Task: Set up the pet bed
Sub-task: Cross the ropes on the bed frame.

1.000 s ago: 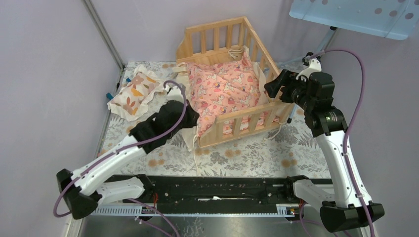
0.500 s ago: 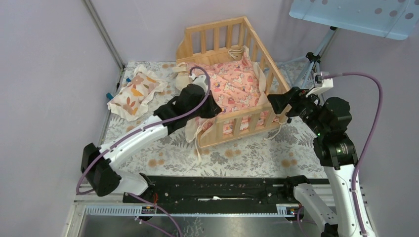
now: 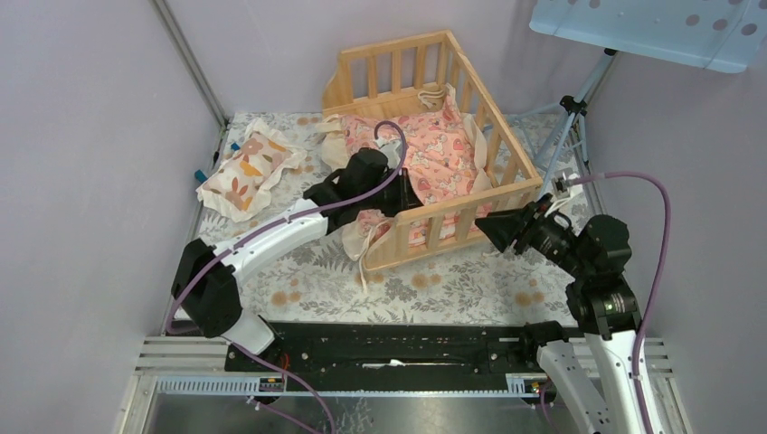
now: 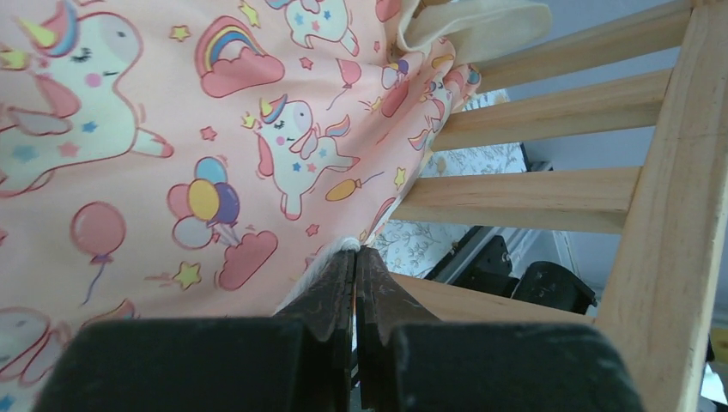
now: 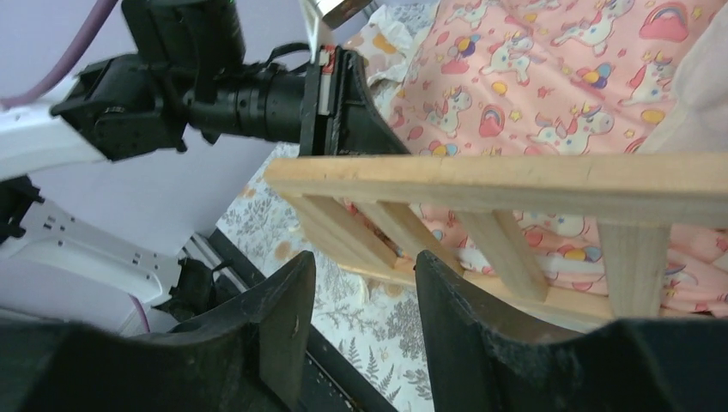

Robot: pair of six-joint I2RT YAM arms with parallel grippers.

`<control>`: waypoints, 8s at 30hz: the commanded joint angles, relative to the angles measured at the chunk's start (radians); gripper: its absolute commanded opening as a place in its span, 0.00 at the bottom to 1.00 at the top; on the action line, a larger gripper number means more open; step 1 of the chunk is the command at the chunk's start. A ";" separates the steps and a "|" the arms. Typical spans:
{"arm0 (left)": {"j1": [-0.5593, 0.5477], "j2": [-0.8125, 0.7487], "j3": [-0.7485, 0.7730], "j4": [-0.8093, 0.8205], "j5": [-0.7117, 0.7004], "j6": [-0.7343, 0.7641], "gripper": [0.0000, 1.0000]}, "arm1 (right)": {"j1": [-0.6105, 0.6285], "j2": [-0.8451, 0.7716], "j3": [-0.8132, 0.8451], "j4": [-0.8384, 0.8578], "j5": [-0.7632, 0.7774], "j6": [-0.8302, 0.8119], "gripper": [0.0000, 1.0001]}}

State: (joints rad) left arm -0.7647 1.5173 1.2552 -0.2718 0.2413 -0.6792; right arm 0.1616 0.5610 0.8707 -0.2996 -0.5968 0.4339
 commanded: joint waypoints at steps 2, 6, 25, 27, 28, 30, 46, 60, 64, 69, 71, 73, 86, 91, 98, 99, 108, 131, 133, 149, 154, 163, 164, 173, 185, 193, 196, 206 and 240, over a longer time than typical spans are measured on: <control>-0.018 0.055 0.054 0.049 0.225 0.028 0.00 | 0.004 -0.067 -0.100 0.051 -0.068 0.037 0.51; -0.026 0.070 0.049 0.021 0.256 0.056 0.00 | 0.005 -0.126 -0.174 0.056 -0.041 0.052 0.47; -0.021 -0.085 -0.089 -0.084 0.138 0.130 0.00 | 0.091 0.181 -0.146 0.098 0.480 0.075 0.29; -0.012 -0.098 -0.096 -0.089 0.105 0.132 0.00 | 0.093 0.211 -0.132 0.121 0.555 0.090 0.28; -0.005 -0.106 -0.103 -0.084 0.091 0.129 0.00 | 0.093 0.222 -0.124 0.136 0.581 0.087 0.27; 0.013 -0.117 -0.115 -0.068 0.070 0.116 0.00 | 0.093 0.253 -0.096 0.154 0.640 0.078 0.27; 0.077 -0.105 -0.110 0.059 0.145 0.074 0.00 | 0.094 0.479 0.075 0.268 0.602 -0.063 0.33; 0.228 -0.101 -0.095 0.313 0.140 -0.333 0.00 | 0.094 0.208 -0.037 0.160 0.448 -0.046 0.38; 0.253 -0.087 -0.085 0.363 0.157 -0.413 0.00 | 0.093 0.188 -0.044 0.142 0.446 -0.027 0.38; 0.269 -0.075 -0.042 0.342 0.197 -0.408 0.00 | 0.093 0.177 -0.056 0.134 0.431 -0.023 0.38; 0.274 -0.083 -0.042 0.338 0.225 -0.397 0.00 | 0.094 0.170 -0.062 0.128 0.431 -0.029 0.38; 0.275 -0.098 -0.050 0.335 0.264 -0.388 0.00 | 0.093 0.160 -0.064 0.121 0.429 -0.037 0.38; 0.161 -0.114 -0.066 0.224 0.341 -0.270 0.00 | 0.093 0.019 -0.128 0.146 0.245 -0.056 0.46; 0.122 -0.097 -0.106 0.203 0.340 -0.247 0.00 | 0.093 -0.026 -0.155 0.154 0.121 -0.035 0.50; 0.070 -0.076 -0.151 0.202 0.366 -0.207 0.00 | 0.093 -0.062 -0.211 0.173 0.064 0.015 0.41; 0.065 -0.075 -0.162 0.202 0.370 -0.203 0.00 | 0.093 -0.066 -0.228 0.187 0.067 0.039 0.37; 0.050 -0.076 -0.218 0.205 0.334 -0.183 0.00 | 0.451 -0.051 -0.333 0.278 0.433 0.089 0.34; -0.004 -0.132 -0.360 0.579 0.282 -0.430 0.00 | 1.069 0.154 -0.469 0.666 1.480 0.569 0.34; -0.012 -0.124 -0.359 0.580 0.292 -0.427 0.00 | 1.070 0.165 -0.491 0.704 1.472 0.603 0.35; -0.028 -0.113 -0.362 0.571 0.316 -0.416 0.00 | 1.069 0.246 -0.571 0.871 1.493 0.756 0.33; -0.028 -0.107 -0.365 0.573 0.331 -0.409 0.00 | 1.069 0.257 -0.587 0.928 1.508 0.752 0.35; -0.028 -0.089 -0.362 0.586 0.375 -0.402 0.00 | 1.069 0.289 -0.609 0.965 1.538 0.792 0.37; -0.028 -0.089 -0.364 0.586 0.381 -0.401 0.00 | 1.069 0.296 -0.608 0.977 1.543 0.791 0.37; -0.030 -0.085 -0.370 0.583 0.425 -0.394 0.00 | 1.061 0.336 -0.611 1.065 1.539 0.729 0.37; -0.030 -0.055 -0.346 0.576 0.494 -0.389 0.00 | 1.001 0.383 -0.646 1.166 1.477 0.723 0.34; -0.030 -0.042 -0.348 0.599 0.516 -0.401 0.00 | 0.960 0.409 -0.663 1.255 1.432 0.662 0.27; -0.030 -0.038 -0.341 0.596 0.521 -0.396 0.00 | 0.953 0.414 -0.672 1.286 1.423 0.647 0.16; -0.029 -0.016 -0.347 0.664 0.562 -0.426 0.16 | 0.954 0.287 -0.684 1.090 1.373 0.606 0.00; -0.010 -0.059 -0.244 0.372 0.479 -0.222 0.39 | 0.954 0.128 -0.316 -0.188 1.258 0.640 0.00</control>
State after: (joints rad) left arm -0.7517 1.5078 0.9817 0.1410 0.6521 -0.9562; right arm 1.1225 0.6472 0.4557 -0.3367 0.6334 1.1164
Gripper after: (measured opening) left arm 0.392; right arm 0.018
